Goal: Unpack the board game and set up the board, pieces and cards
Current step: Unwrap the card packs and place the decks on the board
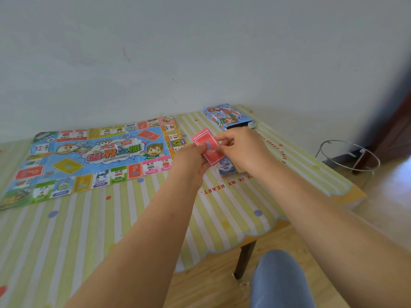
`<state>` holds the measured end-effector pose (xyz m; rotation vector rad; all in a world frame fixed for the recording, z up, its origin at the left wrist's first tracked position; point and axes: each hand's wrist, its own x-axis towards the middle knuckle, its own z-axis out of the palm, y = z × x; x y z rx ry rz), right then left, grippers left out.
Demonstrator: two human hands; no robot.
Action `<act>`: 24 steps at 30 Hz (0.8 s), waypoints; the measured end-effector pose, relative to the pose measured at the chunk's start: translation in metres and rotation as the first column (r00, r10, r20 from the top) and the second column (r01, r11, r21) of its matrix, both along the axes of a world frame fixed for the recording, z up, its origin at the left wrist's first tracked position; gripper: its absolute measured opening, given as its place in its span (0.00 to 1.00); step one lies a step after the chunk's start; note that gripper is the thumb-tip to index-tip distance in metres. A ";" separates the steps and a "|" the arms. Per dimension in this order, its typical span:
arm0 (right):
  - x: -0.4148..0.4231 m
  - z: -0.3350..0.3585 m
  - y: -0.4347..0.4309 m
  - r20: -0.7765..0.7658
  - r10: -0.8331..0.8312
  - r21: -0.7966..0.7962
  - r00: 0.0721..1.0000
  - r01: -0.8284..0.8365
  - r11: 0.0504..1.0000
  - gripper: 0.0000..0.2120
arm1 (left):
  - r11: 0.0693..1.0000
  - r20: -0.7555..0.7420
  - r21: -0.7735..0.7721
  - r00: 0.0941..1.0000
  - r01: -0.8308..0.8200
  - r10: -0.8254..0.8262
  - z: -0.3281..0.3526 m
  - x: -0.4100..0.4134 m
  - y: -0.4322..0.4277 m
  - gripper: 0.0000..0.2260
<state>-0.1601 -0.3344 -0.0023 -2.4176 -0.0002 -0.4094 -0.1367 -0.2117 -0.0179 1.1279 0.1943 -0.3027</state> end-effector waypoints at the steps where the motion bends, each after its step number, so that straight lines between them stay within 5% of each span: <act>1: 0.001 0.001 -0.004 -0.002 -0.007 0.020 1.000 0.007 1.000 0.12 | 1.000 0.000 0.008 1.000 0.001 -0.001 0.000 0.000 0.000 0.15; 5: 0.003 0.017 -0.030 -0.070 -0.052 0.027 0.996 0.053 0.998 0.12 | 0.999 -0.008 0.042 1.000 0.005 -0.005 0.000 0.002 -0.002 0.15; 12: 0.014 0.025 -0.048 -0.446 -0.033 -0.455 0.894 -0.195 0.869 0.15 | 0.990 -0.041 0.131 0.998 0.061 -0.056 -0.003 0.001 -0.011 0.16; 24: 0.034 0.029 -0.030 -0.579 -0.103 -0.666 0.809 -0.396 0.632 0.25 | 0.964 -0.024 0.255 0.997 0.075 -0.072 -0.006 0.004 -0.014 0.13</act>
